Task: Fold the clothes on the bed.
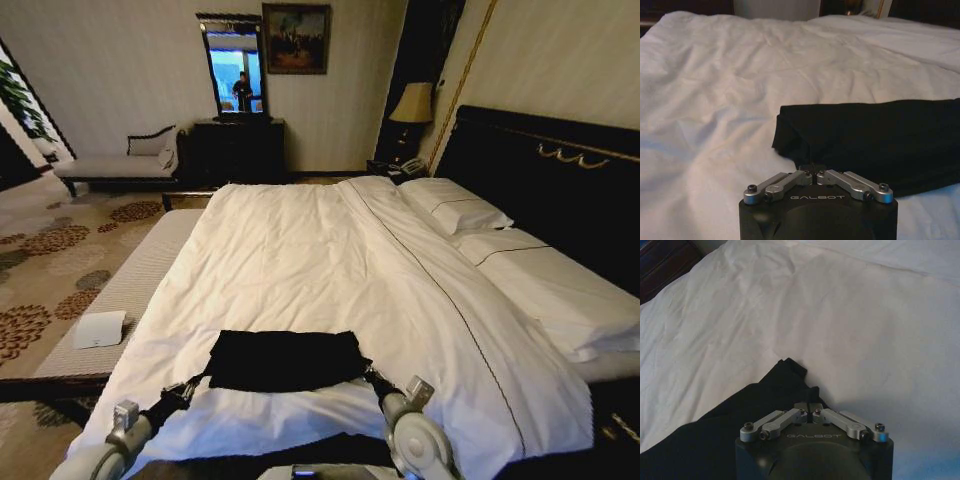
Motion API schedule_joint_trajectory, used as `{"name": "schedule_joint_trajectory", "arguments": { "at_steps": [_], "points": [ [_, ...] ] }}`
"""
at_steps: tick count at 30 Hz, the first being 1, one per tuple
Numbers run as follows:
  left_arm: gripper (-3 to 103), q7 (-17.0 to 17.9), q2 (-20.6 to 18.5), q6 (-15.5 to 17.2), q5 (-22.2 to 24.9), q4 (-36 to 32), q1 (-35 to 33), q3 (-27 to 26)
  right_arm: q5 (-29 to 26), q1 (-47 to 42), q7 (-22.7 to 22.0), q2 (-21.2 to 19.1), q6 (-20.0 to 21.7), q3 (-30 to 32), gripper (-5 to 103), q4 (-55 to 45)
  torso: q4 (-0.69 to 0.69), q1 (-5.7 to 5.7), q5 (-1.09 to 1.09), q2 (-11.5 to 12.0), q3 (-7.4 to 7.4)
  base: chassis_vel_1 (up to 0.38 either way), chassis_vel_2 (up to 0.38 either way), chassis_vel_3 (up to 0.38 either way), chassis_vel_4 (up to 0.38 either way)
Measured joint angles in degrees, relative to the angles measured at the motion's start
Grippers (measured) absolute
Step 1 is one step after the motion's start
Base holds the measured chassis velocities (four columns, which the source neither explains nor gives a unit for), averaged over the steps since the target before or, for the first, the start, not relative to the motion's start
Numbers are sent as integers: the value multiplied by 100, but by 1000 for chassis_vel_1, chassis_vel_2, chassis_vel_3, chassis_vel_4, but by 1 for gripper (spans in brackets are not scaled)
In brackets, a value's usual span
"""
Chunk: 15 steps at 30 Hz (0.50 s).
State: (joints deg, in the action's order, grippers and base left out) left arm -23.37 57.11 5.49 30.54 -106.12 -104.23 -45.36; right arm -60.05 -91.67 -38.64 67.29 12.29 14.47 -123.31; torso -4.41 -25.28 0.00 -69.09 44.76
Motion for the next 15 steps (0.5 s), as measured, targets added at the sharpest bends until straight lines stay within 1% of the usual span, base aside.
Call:
{"name": "schedule_joint_trajectory", "arguments": {
  "at_steps": [5, 8, 12, 13, 14, 15],
  "points": [
    [0, 46, 100, -37, -181, 113, 73, 157, 250, 86, 38, 123, 5, -220, 0, 464, 0, 0, 0, 0, 0, 0, 0, 0, 0],
    [0, 62, 112, -39, -217, 116, 66, 165, 359, 125, 59, 191, -35, -250, 0, 608, 0, 0, 0, 0, 0, 0, 0, 0, 0],
    [0, 58, 124, -145, -339, 113, -23, 100, 553, 115, 213, 227, -265, -180, 21, 651, 0, 0, 0, 0, 0, 0, 0, 0, 0],
    [0, 58, 124, -145, -339, 113, -23, 100, 553, 115, 213, 227, -265, -180, 21, 651, 0, 0, 0, 0, 0, 0, 0, 0, 0],
    [0, 45, 145, -185, -376, 118, -39, 81, 610, 97, 235, 226, -333, -129, 27, 627, 0, 0, 0, 0, 0, 0, 0, 0, 0],
    [-3, 32, 166, -217, -403, 128, -48, 66, 643, 96, 244, 227, -383, -71, 32, 593, -1, 0, 0, 0, 0, 0, 0, 0, 0]
  ]
}}
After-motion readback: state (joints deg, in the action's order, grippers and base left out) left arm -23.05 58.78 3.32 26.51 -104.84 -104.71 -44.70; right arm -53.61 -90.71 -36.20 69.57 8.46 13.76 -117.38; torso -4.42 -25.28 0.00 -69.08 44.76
